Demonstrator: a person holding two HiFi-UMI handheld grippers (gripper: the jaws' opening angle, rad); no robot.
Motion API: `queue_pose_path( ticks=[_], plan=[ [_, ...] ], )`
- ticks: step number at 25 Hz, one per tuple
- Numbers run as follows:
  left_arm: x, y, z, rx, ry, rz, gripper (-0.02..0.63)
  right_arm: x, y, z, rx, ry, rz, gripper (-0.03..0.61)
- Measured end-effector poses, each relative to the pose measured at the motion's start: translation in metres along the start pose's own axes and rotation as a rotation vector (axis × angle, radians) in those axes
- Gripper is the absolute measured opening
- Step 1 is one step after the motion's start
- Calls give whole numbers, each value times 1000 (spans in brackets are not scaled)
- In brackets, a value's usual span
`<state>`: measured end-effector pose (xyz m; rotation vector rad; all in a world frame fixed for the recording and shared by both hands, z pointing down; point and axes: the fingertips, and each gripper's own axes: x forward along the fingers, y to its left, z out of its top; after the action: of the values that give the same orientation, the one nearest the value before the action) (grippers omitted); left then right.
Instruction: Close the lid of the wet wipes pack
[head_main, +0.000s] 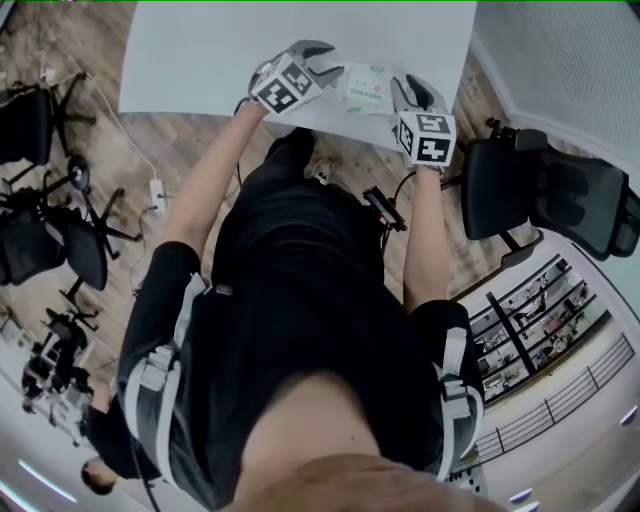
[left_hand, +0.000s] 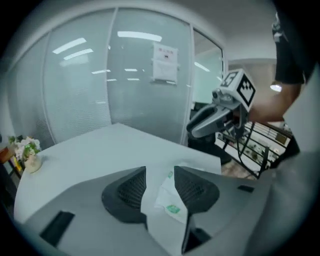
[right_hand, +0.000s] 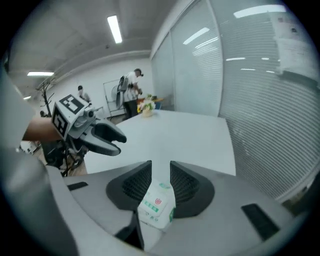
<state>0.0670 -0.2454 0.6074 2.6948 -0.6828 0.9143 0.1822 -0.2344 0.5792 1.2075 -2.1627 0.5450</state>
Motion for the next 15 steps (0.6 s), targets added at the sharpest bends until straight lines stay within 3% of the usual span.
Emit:
queue_pose_path(
  ticks=[4,8,15],
  plan=[
    [-70,0,71,-78,-274,146,159,-59,-9,53,83,-221,-128,112],
    [-143,-24,125,-112,-501,268,99,-117,6,88,120,-389,-198,92],
    [-210,-65,147,-153,-658,388,55,-181,38,91,177,-511,-240,47]
  ],
)
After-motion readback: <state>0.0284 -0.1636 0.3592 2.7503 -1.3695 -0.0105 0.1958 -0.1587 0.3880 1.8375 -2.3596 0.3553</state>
